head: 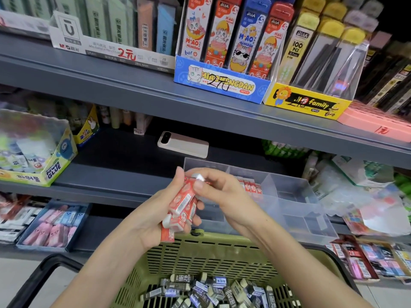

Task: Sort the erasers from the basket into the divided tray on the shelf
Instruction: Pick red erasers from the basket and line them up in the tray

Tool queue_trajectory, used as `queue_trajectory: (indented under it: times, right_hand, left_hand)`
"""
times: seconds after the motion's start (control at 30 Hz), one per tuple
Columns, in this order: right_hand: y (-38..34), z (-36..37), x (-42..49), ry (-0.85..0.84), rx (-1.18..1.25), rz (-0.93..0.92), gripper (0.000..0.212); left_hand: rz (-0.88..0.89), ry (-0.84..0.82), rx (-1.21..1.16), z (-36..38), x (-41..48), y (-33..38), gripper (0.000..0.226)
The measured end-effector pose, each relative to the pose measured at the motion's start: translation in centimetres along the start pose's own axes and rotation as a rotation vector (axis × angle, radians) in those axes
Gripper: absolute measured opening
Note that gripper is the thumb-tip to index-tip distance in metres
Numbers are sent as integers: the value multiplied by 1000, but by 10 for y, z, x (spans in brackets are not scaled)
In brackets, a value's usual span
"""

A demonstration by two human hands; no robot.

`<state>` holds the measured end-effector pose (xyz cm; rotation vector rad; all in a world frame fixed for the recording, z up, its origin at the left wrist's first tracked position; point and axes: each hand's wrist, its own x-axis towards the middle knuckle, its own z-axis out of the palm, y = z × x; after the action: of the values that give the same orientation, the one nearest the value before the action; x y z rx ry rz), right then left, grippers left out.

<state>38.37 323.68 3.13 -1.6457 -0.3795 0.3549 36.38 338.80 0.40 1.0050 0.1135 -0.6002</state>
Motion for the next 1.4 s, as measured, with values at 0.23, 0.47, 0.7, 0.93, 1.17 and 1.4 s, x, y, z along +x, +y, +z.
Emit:
queue_trajectory:
  times: [0.23,0.47,0.7,0.93,1.17,1.4]
  right_hand:
    - [1,-96,-28,707,-83,-36,19]
    - [28,-147,-6,692,-884,202,20]
    - [37,-145,10,314,-1719,147,31]
    - [46,-155,12,257,-1873,164,44]
    - [39,-140,-20,558,-1479,-161,19]
    - [2,-82,-51,41,-418,-39,15]
  left_hand:
    - [10,130,14,9,4,0,65]
    - [10,117,56,27,10,-3,55]
    - [17,77,108,40,14,-6,43]
    - [23,58,78,44,17,-5,40]
    - [29,25,-68,50,21,-8,38]
    - [57,32,-18,78,30,-10,68]
